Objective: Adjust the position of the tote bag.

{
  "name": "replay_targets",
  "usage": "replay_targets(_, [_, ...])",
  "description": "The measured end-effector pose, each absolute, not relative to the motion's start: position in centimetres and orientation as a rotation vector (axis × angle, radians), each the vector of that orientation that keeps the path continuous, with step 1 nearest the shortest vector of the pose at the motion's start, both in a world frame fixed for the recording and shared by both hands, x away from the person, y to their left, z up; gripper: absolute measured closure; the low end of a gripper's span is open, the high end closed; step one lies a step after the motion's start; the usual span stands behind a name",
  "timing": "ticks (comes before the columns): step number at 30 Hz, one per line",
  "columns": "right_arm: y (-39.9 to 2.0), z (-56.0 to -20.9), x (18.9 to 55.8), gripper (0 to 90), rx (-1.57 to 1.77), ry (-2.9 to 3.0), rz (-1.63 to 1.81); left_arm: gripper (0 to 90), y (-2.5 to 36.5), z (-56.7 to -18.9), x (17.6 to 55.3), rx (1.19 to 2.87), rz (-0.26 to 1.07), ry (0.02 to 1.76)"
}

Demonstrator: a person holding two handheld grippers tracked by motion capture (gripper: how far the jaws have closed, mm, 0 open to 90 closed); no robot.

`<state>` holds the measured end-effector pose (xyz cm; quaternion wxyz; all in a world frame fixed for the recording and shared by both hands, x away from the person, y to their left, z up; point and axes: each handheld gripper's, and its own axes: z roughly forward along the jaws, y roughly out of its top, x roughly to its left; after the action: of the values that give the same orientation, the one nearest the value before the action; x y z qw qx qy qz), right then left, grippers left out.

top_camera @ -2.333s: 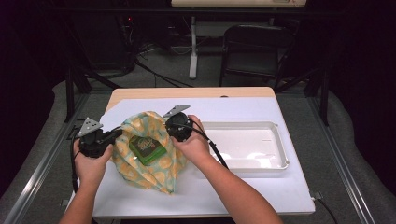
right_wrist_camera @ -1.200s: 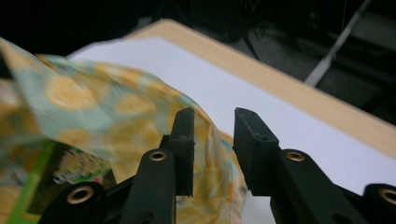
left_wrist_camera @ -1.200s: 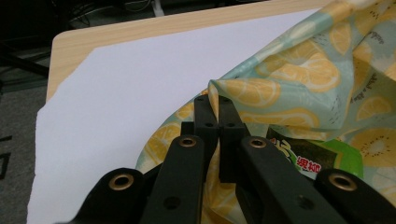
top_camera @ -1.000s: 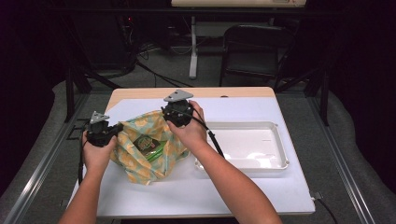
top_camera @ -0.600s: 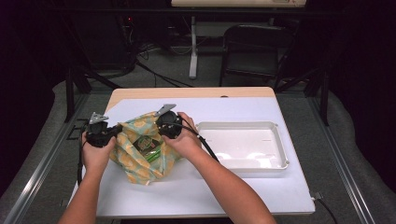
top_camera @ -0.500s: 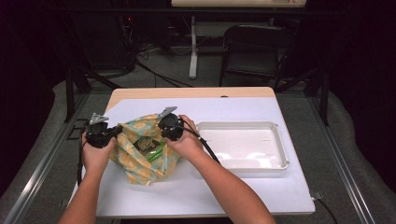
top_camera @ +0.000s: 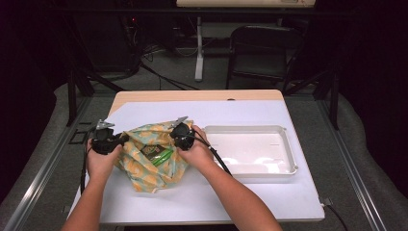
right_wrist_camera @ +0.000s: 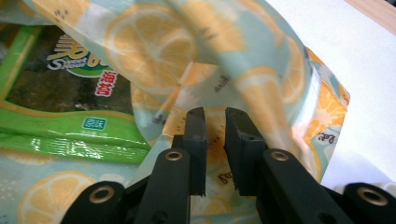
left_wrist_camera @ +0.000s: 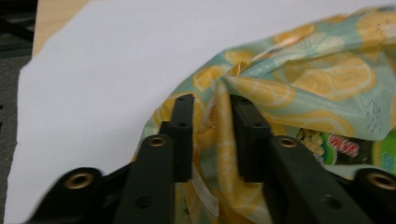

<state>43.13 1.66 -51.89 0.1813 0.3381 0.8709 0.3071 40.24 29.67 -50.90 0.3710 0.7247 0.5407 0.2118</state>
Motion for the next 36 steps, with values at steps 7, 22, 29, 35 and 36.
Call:
replay_targets(7, [1.9,-51.4,42.6,77.6,0.938,2.460,0.908,56.5,29.8,-47.1,37.5,1.781,0.500,1.348])
replay_targets(22, [2.8,-49.3,41.9,58.3,0.822,2.451,1.017,44.9,26.5,-46.7,33.6,1.782,0.468,1.309])
replay_targets(29, [5.3,-49.4,41.8,49.9,0.668,2.502,0.963,40.9,25.1,-47.3,33.1,1.785,0.521,1.327])
replay_targets(35, [7.2,-50.3,42.2,46.4,0.579,2.529,0.863,38.3,24.6,-49.0,32.9,1.797,0.547,1.344])
replay_targets(36, [7.4,-50.5,42.3,46.8,0.568,2.521,0.850,38.3,24.6,-49.4,32.9,1.814,0.545,1.354])
